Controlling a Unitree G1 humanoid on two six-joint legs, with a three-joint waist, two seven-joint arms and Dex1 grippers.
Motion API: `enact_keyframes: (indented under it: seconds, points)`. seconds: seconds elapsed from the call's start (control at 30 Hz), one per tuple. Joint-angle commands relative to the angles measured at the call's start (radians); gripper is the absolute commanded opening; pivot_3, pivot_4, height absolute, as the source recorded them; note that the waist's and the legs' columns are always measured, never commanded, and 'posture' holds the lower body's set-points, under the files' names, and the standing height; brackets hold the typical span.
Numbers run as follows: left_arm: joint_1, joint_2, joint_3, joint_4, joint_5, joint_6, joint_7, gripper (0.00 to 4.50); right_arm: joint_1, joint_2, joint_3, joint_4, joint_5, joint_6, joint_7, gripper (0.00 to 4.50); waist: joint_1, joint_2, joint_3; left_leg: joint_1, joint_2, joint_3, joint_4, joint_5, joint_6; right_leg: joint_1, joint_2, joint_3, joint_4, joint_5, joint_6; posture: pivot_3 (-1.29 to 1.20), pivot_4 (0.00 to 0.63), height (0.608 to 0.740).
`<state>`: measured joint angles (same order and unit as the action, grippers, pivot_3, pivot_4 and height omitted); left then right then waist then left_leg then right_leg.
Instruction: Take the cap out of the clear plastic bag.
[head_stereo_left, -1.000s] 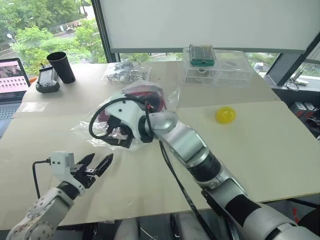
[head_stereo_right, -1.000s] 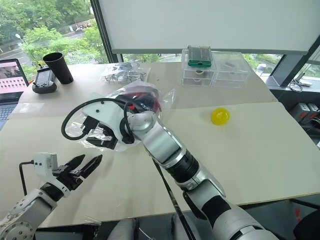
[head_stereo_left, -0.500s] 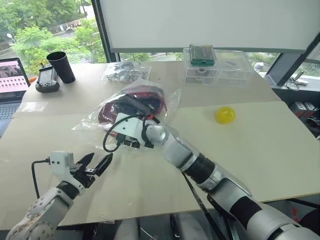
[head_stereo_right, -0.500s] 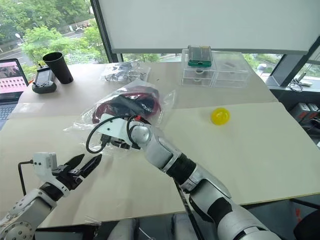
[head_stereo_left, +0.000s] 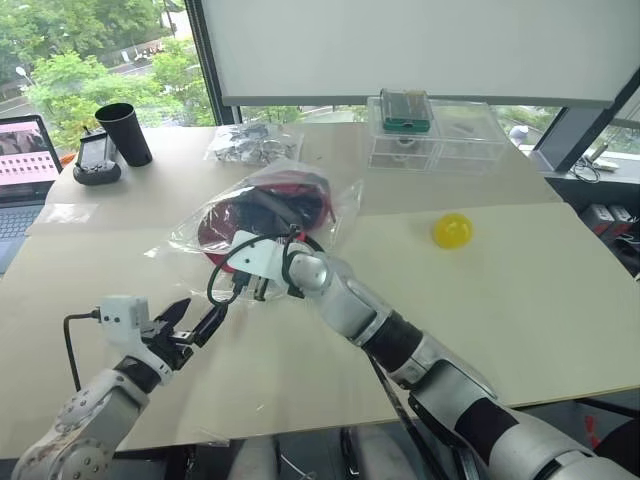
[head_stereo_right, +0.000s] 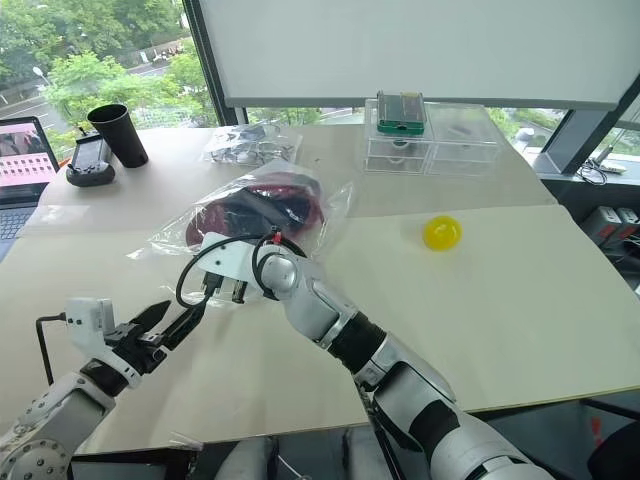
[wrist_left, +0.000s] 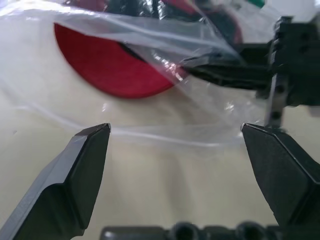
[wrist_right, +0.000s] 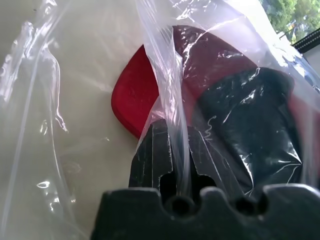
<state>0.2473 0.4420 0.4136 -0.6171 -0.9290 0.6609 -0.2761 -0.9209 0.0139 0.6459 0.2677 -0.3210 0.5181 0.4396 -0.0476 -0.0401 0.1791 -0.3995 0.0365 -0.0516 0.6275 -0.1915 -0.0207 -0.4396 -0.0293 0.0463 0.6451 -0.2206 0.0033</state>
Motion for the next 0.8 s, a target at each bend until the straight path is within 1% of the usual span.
enact_keyframes:
  seconds: [0.03, 0.13, 0.23, 0.37, 0.5, 0.6, 0.7, 0.8]
  points:
    - [0.012, 0.006, 0.019, -0.042, -0.046, 0.006, 0.006, 4.50, -0.019, 0.018, -0.031, -0.011, -0.008, -0.031, -0.004, 0.14, -0.001, 0.000, 0.000, 0.000, 0.000, 0.000, 0.000, 0.000, 0.000, 0.000, 0.000, 0.000, 0.000, 0.000, 0.000, 0.00, 0.150, 0.740]
    - [0.022, 0.004, 0.035, -0.050, -0.094, 0.007, 0.022, 4.50, -0.016, 0.025, -0.037, -0.015, -0.008, -0.041, 0.001, 0.14, 0.000, 0.000, 0.000, 0.000, 0.000, 0.000, 0.000, 0.000, 0.000, 0.000, 0.000, 0.000, 0.000, 0.000, 0.000, 0.00, 0.150, 0.740]
    - [0.010, 0.003, 0.061, -0.045, -0.179, 0.008, 0.061, 4.50, -0.015, 0.029, -0.043, -0.015, -0.012, -0.048, 0.002, 0.14, 0.001, 0.000, 0.000, 0.000, 0.000, 0.000, 0.000, 0.000, 0.000, 0.000, 0.000, 0.000, 0.000, 0.000, 0.000, 0.00, 0.150, 0.740]
    - [-0.064, 0.002, 0.083, 0.002, -0.274, 0.008, 0.140, 4.50, -0.036, 0.029, -0.060, 0.000, -0.025, -0.049, -0.009, 0.14, 0.004, 0.000, 0.000, 0.000, 0.000, -0.001, 0.000, 0.000, 0.000, 0.001, 0.000, -0.001, 0.000, 0.000, 0.000, 0.00, 0.150, 0.740]
    - [-0.090, 0.020, 0.081, -0.017, -0.335, 0.015, 0.168, 4.50, -0.043, 0.027, -0.061, 0.011, -0.032, -0.051, -0.007, 0.14, 0.003, 0.000, 0.000, 0.000, 0.000, 0.000, 0.000, 0.000, 0.000, 0.001, 0.000, 0.000, 0.000, 0.000, 0.000, 0.00, 0.150, 0.740]
    - [-0.097, 0.039, 0.094, -0.031, -0.408, 0.013, 0.197, 4.50, -0.041, 0.022, -0.067, 0.020, -0.035, -0.055, -0.005, 0.14, 0.001, 0.000, 0.000, 0.000, 0.000, 0.000, 0.000, 0.000, 0.000, 0.000, 0.000, 0.000, -0.001, 0.001, -0.002, 0.00, 0.150, 0.740]
    - [-0.120, 0.052, 0.094, 0.006, -0.467, 0.013, 0.257, 4.50, -0.042, 0.020, -0.071, 0.027, -0.038, -0.057, -0.008, 0.14, 0.003, 0.000, 0.000, 0.000, 0.000, -0.001, 0.000, 0.000, 0.000, 0.001, 0.000, 0.000, 0.000, 0.001, -0.002, 0.00, 0.150, 0.740]
    - [-0.160, 0.049, 0.066, 0.068, -0.513, 0.027, 0.334, 4.50, -0.046, 0.024, -0.077, 0.026, -0.040, -0.058, -0.009, 0.14, 0.006, 0.000, 0.000, 0.000, 0.000, -0.001, 0.000, 0.000, 0.000, 0.001, 0.000, -0.001, 0.000, 0.001, -0.001, 0.00, 0.150, 0.740]
